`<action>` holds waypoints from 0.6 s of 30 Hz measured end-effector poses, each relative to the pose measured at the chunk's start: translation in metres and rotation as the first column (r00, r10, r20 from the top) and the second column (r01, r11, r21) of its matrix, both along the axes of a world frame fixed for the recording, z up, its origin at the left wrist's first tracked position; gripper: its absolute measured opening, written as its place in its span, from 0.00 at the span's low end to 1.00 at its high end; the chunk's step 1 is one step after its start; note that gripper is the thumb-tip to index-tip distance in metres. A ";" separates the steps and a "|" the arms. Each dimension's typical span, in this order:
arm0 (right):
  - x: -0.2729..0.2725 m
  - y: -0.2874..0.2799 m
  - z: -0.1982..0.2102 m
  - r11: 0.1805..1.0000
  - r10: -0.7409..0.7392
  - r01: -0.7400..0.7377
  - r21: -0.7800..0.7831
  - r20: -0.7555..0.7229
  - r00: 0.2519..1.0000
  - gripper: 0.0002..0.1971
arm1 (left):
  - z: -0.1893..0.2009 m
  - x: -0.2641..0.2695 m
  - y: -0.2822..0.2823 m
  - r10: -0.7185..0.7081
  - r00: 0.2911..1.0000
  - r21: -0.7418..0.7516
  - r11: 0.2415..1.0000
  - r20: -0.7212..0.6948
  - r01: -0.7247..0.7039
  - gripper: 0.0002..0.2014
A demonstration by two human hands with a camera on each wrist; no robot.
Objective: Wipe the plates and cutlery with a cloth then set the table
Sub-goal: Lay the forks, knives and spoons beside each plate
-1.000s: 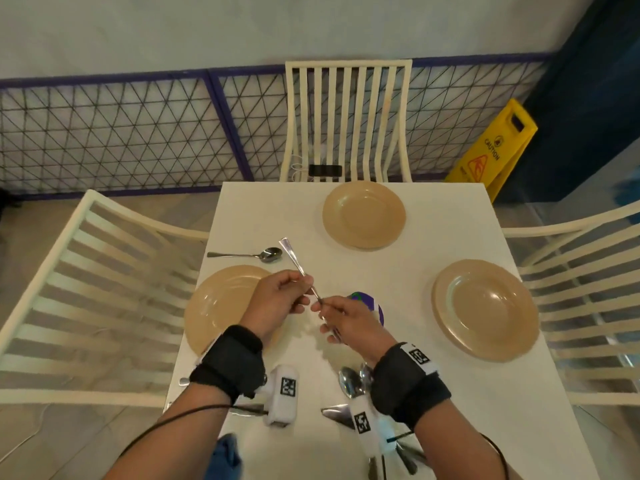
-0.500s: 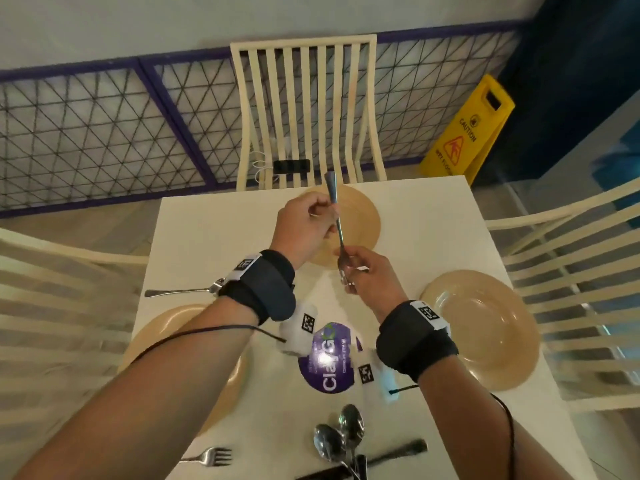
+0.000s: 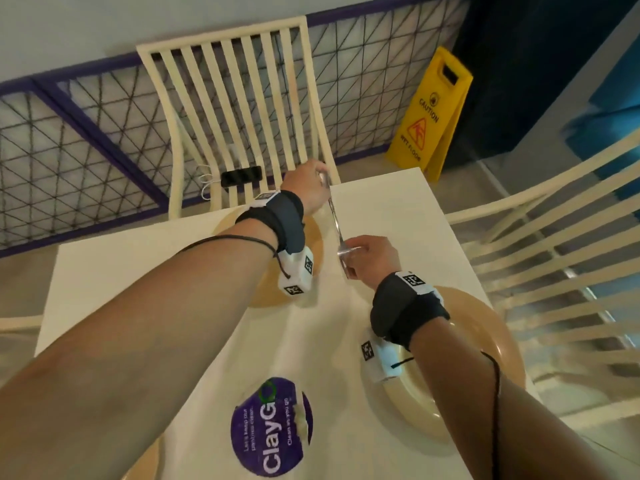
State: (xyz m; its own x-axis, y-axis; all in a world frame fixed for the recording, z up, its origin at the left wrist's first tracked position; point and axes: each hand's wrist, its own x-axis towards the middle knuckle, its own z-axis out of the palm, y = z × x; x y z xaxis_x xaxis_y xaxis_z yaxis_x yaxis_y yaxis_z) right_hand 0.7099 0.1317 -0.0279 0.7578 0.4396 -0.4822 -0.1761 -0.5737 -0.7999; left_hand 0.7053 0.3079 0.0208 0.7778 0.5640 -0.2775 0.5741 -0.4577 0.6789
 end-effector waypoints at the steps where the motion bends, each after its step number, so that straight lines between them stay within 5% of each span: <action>1: 0.006 0.001 -0.002 0.999 0.026 -0.026 -0.023 0.016 1.000 0.09 | -0.008 0.007 0.003 -0.014 0.999 0.029 0.999 -0.038 0.015 0.22; 12: 0.026 0.020 -0.034 0.971 0.104 -0.094 -0.221 0.032 0.994 0.05 | -0.059 0.028 0.030 -0.133 0.919 0.226 0.947 -0.371 0.228 0.24; 18: 0.030 0.019 -0.037 0.957 0.146 -0.110 -0.268 0.120 0.982 0.04 | -0.066 0.032 0.028 -0.122 0.907 0.359 0.890 -0.403 0.279 0.19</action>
